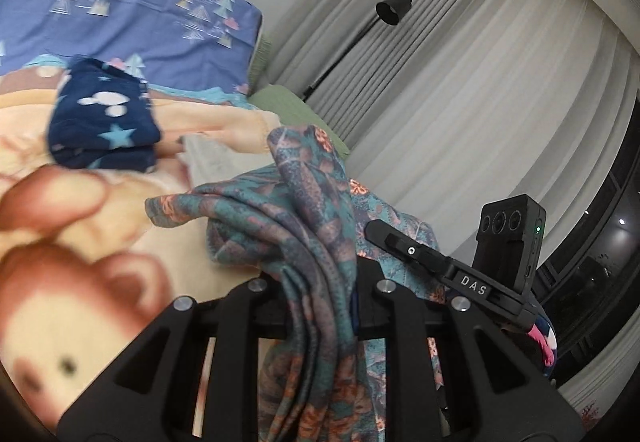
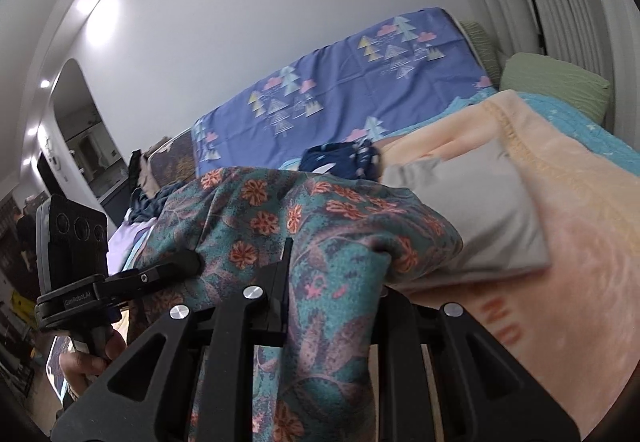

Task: Fold small clothes
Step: 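Carry the folded shirt beside the navy garment and release both tools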

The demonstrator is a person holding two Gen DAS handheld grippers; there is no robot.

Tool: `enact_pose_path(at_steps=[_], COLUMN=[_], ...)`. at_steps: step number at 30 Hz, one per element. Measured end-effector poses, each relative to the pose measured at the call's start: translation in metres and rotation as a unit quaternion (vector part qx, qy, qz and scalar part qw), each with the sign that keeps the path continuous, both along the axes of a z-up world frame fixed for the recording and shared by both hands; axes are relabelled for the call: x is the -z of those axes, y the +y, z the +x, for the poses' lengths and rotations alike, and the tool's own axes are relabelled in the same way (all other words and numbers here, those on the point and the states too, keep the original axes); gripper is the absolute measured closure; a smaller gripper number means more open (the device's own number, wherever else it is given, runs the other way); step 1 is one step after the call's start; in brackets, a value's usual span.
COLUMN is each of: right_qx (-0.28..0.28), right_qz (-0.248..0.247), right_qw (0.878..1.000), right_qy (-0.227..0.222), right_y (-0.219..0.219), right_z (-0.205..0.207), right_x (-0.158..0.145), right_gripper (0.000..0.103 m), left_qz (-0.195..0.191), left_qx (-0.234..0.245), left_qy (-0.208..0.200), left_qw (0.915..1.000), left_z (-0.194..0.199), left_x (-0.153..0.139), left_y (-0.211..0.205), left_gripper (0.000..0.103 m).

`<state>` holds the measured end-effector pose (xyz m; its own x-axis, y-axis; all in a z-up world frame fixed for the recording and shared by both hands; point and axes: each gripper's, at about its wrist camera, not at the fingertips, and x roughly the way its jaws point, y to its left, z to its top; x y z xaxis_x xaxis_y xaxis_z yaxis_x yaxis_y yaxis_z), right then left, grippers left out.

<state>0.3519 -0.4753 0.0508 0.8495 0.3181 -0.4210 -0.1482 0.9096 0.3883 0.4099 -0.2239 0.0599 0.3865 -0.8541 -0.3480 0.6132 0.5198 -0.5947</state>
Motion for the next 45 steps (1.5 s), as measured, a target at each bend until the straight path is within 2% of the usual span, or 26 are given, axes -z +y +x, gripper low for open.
enact_pose_path(at_steps=[5,8,11,14,15,16,18,20,22,23,24,26,28,30,31,32,33,34,35,36,37,39,41,43,44,45], right_qx=[0.009,0.012,0.004,0.013,0.018,0.04,0.117,0.151,0.14,0.136,0.14,0.2,0.21,0.218,0.224,0.221,0.213,0.202,0.192,0.182,0.173,0.16,0.14,0.14,0.143,0.149], right_qz=[0.023,0.024,0.045,0.08,0.087,0.091,0.093,0.13,0.149,0.137,0.124,0.082,0.077,0.096,0.106,0.111,0.112,0.115,0.119,0.121,0.118,0.112,0.102,0.081,0.067,0.047], right_qw=[1.0,1.0,0.999,0.996,0.994,0.991,0.979,0.971,0.968,0.971,0.974,0.97,0.97,0.969,0.967,0.968,0.97,0.973,0.974,0.976,0.978,0.98,0.985,0.987,0.987,0.987], right_qy=[-0.006,-0.007,0.013,0.042,0.057,0.088,0.137,0.131,0.148,0.139,0.124,0.112,0.095,0.072,0.052,0.031,0.019,0.007,-0.001,-0.009,-0.019,-0.027,-0.023,-0.012,0.002,0.032], right_y=[-0.047,-0.068,-0.093,-0.124,-0.132,-0.144,-0.165,-0.178,-0.187,-0.186,-0.186,-0.182,-0.181,-0.184,-0.19,-0.192,-0.195,-0.196,-0.196,-0.194,-0.19,-0.18,-0.165,-0.155,-0.152,-0.148], right_z=[0.055,0.093,0.135,0.178,0.192,0.21,0.223,0.217,0.22,0.217,0.212,0.197,0.187,0.174,0.17,0.163,0.161,0.158,0.156,0.156,0.155,0.158,0.171,0.18,0.185,0.193], right_x=[-0.02,-0.04,-0.052,-0.027,-0.013,0.017,0.077,0.122,0.12,0.112,0.105,0.094,0.085,0.078,0.072,0.066,0.063,0.058,0.055,0.053,0.051,0.047,0.049,0.052,0.056,0.065], right_gripper=[0.084,0.084,0.084,0.084,0.083,0.082,0.068,0.066,0.066,0.056,0.037,0.014,0.014,0.014,0.014,0.023,0.049,0.064,0.089,0.1,0.1,0.1,0.1,0.1,0.099,0.091], left_qz=[-0.022,-0.02,-0.046,-0.083,-0.091,-0.099,-0.133,-0.195,-0.15,-0.161,-0.154,-0.12,-0.103,-0.118,-0.125,-0.13,-0.135,-0.136,-0.136,-0.134,-0.13,-0.114,-0.078,-0.048,-0.008,0.029], left_qx=[0.009,0.011,0.021,0.021,0.016,0.008,0.004,-0.002,0.003,0.001,-0.001,-0.023,-0.051,-0.067,-0.077,-0.084,-0.087,-0.085,-0.081,-0.073,-0.065,-0.053,-0.05,-0.042,-0.045,-0.05], left_qy=[0.013,0.005,0.03,0.075,0.09,0.106,0.148,0.191,0.233,0.22,0.211,0.175,0.145,0.13,0.111,0.095,0.078,0.061,0.051,0.043,0.035,0.006,-0.009,0.009,0.029,0.052], left_qw=[0.9996,0.9997,0.9983,0.9934,0.9916,0.9894,0.98,0.9621,0.9609,0.9622,0.9654,0.977,0.9827,0.9822,0.9829,0.9834,0.9839,0.9852,0.9861,0.9873,0.9889,0.992,0.9956,0.9979,0.9985,0.997], left_z=[0.057,0.094,0.134,0.177,0.191,0.206,0.233,0.245,0.26,0.258,0.256,0.246,0.236,0.225,0.216,0.209,0.204,0.197,0.196,0.191,0.186,0.185,0.191,0.207,0.215,0.22], left_x=[-0.022,-0.035,-0.033,-0.002,0.014,0.033,0.086,0.148,0.176,0.173,0.165,0.146,0.126,0.109,0.094,0.083,0.071,0.057,0.046,0.037,0.028,0.014,0.008,0.02,0.036,0.05], left_y=[-0.043,-0.066,-0.081,-0.089,-0.091,-0.092,-0.094,-0.095,-0.109,-0.106,-0.105,-0.101,-0.09,-0.078,-0.071,-0.066,-0.065,-0.067,-0.071,-0.076,-0.087,-0.108,-0.134,-0.158,-0.17,-0.178], left_gripper=[0.084,0.084,0.084,0.084,0.083,0.08,0.066,0.046,0.057,0.057,0.05,0.03,0.028,0.028,0.028,0.028,0.028,0.036,0.056,0.067,0.081,0.083,0.083,0.083,0.082,0.081])
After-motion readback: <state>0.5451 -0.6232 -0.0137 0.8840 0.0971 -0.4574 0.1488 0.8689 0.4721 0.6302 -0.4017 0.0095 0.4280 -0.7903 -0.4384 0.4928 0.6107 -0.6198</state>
